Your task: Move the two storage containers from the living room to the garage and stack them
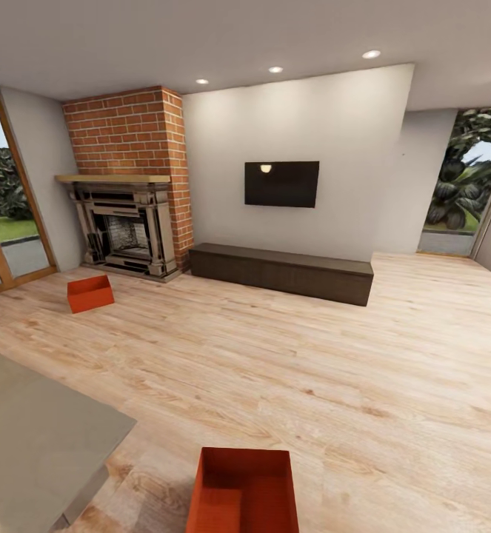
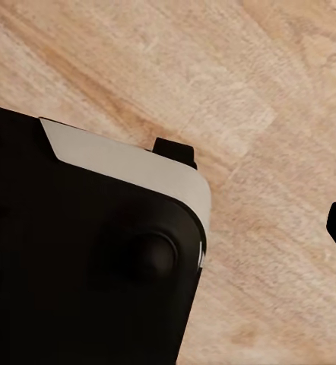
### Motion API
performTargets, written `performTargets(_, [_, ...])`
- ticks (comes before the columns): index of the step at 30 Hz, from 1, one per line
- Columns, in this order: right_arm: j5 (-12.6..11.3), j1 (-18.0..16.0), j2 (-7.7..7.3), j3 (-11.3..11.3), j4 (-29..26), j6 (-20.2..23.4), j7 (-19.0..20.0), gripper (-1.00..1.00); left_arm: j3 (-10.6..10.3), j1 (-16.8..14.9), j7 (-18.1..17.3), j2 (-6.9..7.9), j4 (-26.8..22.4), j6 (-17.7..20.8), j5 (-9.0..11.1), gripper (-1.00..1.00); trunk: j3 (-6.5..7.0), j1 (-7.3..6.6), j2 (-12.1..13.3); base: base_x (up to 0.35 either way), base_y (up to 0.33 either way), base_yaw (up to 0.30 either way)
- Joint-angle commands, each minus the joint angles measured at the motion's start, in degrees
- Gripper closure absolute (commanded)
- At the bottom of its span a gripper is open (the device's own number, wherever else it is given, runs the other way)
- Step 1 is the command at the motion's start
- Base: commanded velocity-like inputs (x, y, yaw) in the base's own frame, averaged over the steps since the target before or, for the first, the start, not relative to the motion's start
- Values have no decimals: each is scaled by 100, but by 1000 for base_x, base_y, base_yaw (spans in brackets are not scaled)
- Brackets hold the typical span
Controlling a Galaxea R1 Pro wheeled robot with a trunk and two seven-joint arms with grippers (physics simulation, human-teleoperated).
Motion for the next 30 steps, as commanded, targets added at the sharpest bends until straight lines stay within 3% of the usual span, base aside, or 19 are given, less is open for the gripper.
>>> performTargets(1, [-26,-6,-5,43,15,-32,-15,-100,2,-1,-2,-1,-1,-14,27,-100,-5,0,-3,0,4,0])
performTargets(30, [-28,-6,29,36,19,-1,-13,-100,-2,-1,-2,8,-1,-5,26,-100,-24,0,-3,0,0,0])
